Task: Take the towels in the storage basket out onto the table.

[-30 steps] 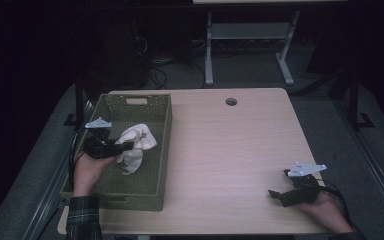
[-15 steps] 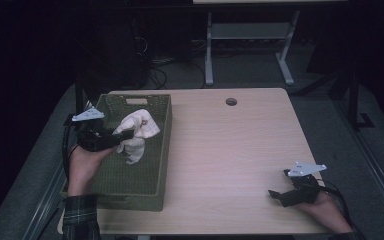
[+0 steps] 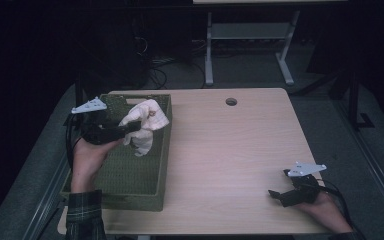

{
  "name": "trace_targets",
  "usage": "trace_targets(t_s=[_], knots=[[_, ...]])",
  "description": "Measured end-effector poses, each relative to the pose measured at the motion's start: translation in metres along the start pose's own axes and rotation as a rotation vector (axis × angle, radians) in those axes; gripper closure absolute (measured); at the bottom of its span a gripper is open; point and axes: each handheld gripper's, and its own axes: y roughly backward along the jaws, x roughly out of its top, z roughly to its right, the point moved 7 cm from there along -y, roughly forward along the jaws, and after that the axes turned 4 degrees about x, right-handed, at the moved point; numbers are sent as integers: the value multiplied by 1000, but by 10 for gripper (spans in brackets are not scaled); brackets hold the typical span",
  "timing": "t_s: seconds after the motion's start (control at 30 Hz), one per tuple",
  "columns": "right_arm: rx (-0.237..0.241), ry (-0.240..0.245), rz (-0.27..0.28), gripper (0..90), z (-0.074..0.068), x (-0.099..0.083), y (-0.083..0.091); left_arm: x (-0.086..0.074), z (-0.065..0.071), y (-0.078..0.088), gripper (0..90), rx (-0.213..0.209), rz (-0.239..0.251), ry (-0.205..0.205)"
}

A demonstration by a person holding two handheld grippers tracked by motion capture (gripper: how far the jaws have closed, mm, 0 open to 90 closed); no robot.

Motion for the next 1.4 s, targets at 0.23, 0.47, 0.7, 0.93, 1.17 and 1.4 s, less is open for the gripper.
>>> trace_targets(t_s=[0.23, 0.47, 0.7, 0.93, 1.17, 1.4], knots=[[0, -1, 0, 20, 0, 0, 0, 10, 17, -9, 669, -56, 8, -17], [0, -1, 0, 20, 0, 0, 0, 17, 31, -17, 669, -86, 11, -31], [0, 0, 0, 20, 0, 0, 0, 24, 49, -28, 668, -122, 6, -56], [0, 0, -1, 20, 0, 0, 0, 29, 67, -45, 668, -163, -6, -79], [0, 0, 0, 20, 0, 0, 0, 33, 85, -62, 668, -195, -11, -94], [0, 0, -1, 20, 0, 0, 0, 33, 103, -79, 668, -223, -27, -115]])
